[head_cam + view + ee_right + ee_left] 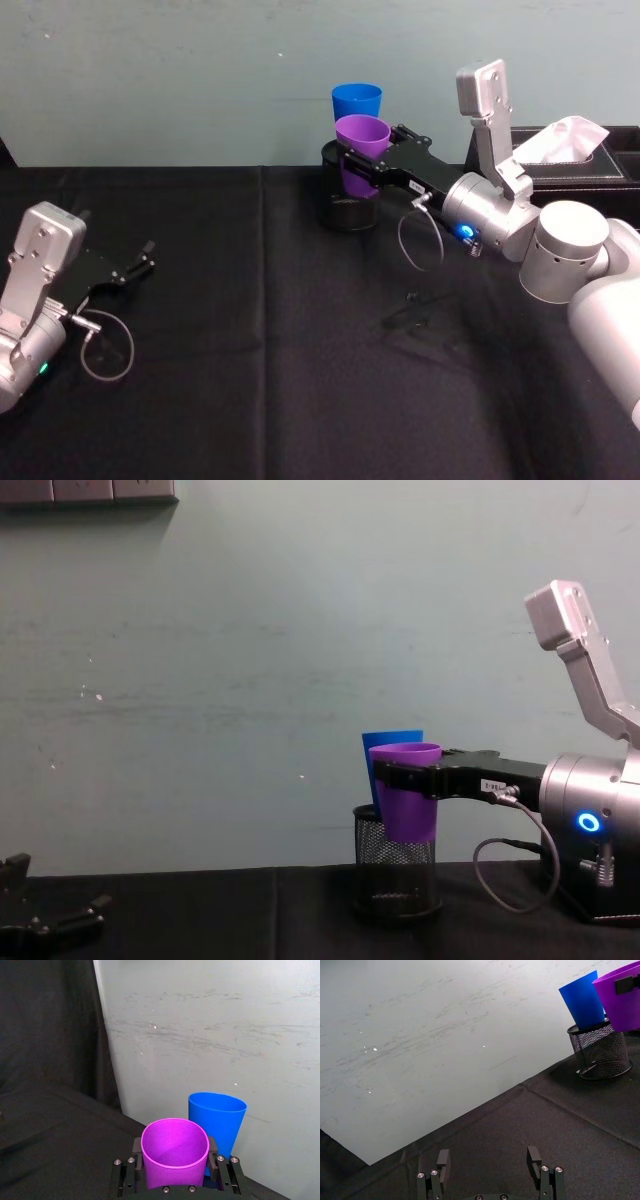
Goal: Pick up one cup with a gripper and tap it against the other cup.
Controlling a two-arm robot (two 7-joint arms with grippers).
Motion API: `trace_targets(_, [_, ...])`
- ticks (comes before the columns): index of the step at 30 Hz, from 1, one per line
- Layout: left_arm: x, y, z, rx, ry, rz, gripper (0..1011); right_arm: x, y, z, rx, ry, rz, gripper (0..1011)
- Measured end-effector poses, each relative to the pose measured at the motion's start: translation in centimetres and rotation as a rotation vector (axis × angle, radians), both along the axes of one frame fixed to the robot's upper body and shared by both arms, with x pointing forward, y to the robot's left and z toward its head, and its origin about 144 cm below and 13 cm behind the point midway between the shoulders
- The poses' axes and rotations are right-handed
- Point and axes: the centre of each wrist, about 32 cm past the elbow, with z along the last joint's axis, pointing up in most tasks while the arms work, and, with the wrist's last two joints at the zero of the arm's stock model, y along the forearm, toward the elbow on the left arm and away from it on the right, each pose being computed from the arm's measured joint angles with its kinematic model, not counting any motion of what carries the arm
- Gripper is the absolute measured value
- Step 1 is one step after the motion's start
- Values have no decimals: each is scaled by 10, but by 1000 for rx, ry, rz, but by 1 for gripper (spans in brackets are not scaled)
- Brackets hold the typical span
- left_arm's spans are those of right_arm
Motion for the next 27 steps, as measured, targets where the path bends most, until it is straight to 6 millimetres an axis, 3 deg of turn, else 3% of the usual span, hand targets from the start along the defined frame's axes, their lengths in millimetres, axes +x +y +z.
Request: trace_targets(27, [0, 0, 0, 0, 0, 0, 1000, 0, 0, -1, -1, 2, 0, 726])
